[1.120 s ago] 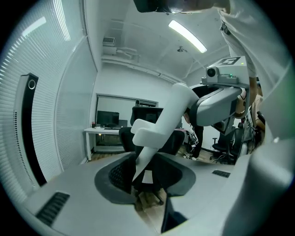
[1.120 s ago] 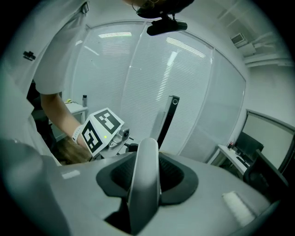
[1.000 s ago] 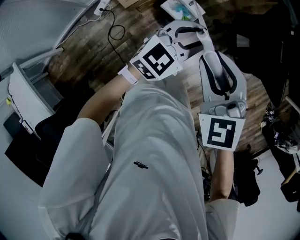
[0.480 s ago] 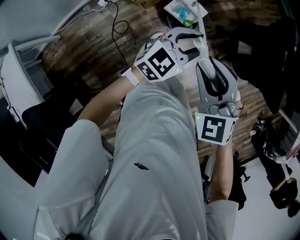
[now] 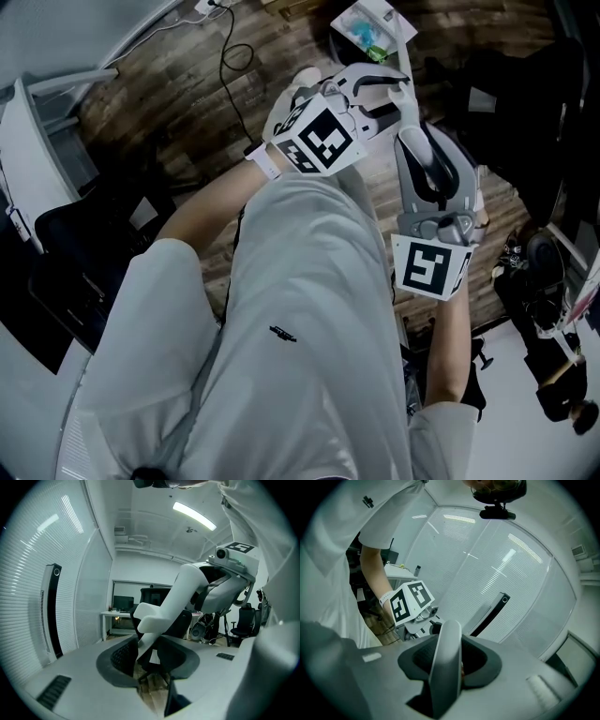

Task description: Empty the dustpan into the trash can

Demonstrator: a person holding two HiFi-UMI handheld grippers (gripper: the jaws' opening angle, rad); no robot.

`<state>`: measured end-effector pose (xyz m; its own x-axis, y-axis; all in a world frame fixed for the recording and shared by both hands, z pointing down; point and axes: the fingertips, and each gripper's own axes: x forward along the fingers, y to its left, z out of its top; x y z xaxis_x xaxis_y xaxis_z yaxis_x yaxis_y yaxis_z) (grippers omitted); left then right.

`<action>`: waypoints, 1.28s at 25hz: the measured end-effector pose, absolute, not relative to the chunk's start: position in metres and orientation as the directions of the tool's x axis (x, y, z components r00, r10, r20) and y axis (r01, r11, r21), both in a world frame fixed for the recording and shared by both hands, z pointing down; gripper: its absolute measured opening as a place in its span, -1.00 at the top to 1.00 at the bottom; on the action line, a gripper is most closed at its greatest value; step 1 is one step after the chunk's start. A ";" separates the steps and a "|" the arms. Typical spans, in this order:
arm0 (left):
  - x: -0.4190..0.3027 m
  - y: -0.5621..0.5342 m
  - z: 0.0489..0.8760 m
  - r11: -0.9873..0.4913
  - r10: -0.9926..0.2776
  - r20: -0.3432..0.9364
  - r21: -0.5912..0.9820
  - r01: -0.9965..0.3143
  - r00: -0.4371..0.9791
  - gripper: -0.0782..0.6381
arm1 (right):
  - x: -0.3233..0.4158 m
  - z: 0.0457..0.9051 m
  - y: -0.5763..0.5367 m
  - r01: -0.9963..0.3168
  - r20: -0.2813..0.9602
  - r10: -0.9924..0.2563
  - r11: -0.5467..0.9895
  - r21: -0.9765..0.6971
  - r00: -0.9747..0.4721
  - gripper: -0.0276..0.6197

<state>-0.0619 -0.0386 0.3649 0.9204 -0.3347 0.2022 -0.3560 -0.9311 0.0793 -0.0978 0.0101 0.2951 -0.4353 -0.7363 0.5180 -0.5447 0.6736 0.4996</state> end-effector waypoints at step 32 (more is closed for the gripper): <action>-0.072 -0.033 0.369 -0.906 -0.397 0.245 0.048 -0.420 0.885 0.42 | -0.105 0.303 0.023 -0.408 0.516 -0.715 0.696 0.591 -0.471 0.51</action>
